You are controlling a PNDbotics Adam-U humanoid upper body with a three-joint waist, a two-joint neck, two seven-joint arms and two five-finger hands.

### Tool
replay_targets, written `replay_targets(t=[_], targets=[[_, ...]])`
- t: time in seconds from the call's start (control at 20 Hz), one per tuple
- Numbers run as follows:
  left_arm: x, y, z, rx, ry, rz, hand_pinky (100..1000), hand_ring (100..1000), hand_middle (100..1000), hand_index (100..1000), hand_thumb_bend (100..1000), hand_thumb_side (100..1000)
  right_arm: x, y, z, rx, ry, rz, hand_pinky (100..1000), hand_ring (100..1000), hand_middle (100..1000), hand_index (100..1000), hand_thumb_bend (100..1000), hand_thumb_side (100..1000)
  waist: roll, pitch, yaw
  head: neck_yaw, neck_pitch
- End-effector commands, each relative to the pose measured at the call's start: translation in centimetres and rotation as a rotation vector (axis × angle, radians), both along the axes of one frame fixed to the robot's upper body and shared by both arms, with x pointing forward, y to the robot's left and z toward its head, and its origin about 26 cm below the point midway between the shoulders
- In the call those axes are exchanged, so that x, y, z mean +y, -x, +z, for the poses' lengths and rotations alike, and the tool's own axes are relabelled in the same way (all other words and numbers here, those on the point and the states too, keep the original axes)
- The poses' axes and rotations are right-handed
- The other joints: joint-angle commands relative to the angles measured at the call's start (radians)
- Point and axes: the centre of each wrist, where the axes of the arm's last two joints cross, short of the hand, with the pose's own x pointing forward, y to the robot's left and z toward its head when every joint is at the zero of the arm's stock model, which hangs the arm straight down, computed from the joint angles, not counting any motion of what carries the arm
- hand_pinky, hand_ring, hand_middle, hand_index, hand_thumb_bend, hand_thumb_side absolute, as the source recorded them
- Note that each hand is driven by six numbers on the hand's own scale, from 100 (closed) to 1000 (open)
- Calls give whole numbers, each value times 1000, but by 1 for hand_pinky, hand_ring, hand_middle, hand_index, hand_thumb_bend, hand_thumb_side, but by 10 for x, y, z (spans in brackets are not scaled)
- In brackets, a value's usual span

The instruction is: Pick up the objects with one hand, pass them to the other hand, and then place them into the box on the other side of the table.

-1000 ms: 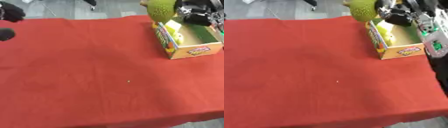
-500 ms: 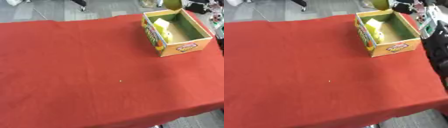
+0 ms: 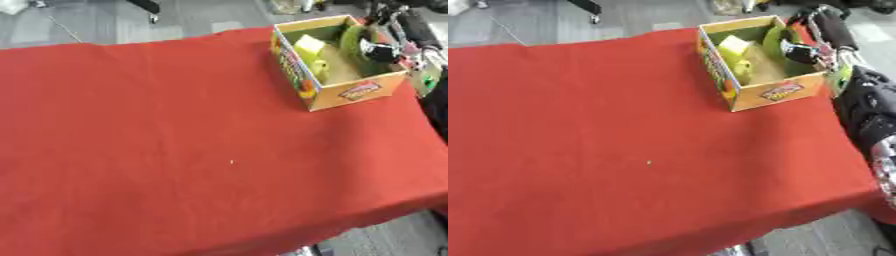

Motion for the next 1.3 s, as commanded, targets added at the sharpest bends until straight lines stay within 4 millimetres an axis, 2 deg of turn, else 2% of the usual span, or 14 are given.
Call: replay_targets(t=[0.05, 0.2, 0.4, 0.55, 0.75, 0.85, 1.0, 1.2, 1.25, 1.3], targets=[[2, 3, 9, -26, -4, 4, 830, 756, 706, 795, 655, 661, -18, 7, 20, -12, 59, -24, 758, 700, 683, 960, 100, 198, 4, -15, -2, -2, -2], [2, 3, 8, -19, -1, 0, 830, 757, 706, 795, 654, 663, -19, 6, 30, -61, 85, 6, 762, 705, 688, 981, 100, 198, 2, -15, -5, 0, -2], [1, 3, 6, -7, 2, -6, 831, 757, 706, 794, 655, 665, -19, 6, 56, -147, 114, 70, 769, 717, 705, 996, 100, 160, -4, -15, -12, 5, -2], [0, 2, 4, 3, 5, -12, 831, 756, 705, 792, 654, 667, -16, 8, 80, -212, 148, 133, 780, 735, 730, 1000, 100, 100, -11, -15, -17, 16, -2], [-4, 2, 2, 0, 17, -10, 829, 753, 700, 784, 646, 661, -7, 20, 118, -344, 184, 238, 793, 748, 757, 1000, 100, 100, -20, -13, -26, 48, -2], [-6, 3, 4, -24, 20, 8, 827, 751, 696, 778, 634, 657, 4, 31, 132, -418, 180, 296, 799, 757, 772, 992, 100, 100, -27, -15, -34, 75, -2], [-12, 4, 6, -80, 43, 49, 825, 749, 691, 770, 612, 654, 33, 53, 146, -544, 114, 375, 795, 754, 764, 978, 100, 100, -37, -21, -49, 120, -2], [-22, 5, 7, -154, 121, 106, 825, 753, 695, 770, 553, 678, 78, 84, 140, -688, -117, 466, 790, 751, 744, 969, 100, 100, -46, -32, -64, 191, -2], [-25, 6, 7, -168, 141, 118, 826, 754, 697, 772, 535, 688, 88, 90, 135, -712, -181, 482, 790, 752, 739, 967, 100, 131, -47, -34, -70, 208, -2], [-28, 7, 7, -180, 156, 128, 826, 755, 698, 772, 527, 692, 97, 97, 131, -733, -240, 494, 789, 753, 737, 966, 100, 204, -47, -36, -76, 221, -2]])
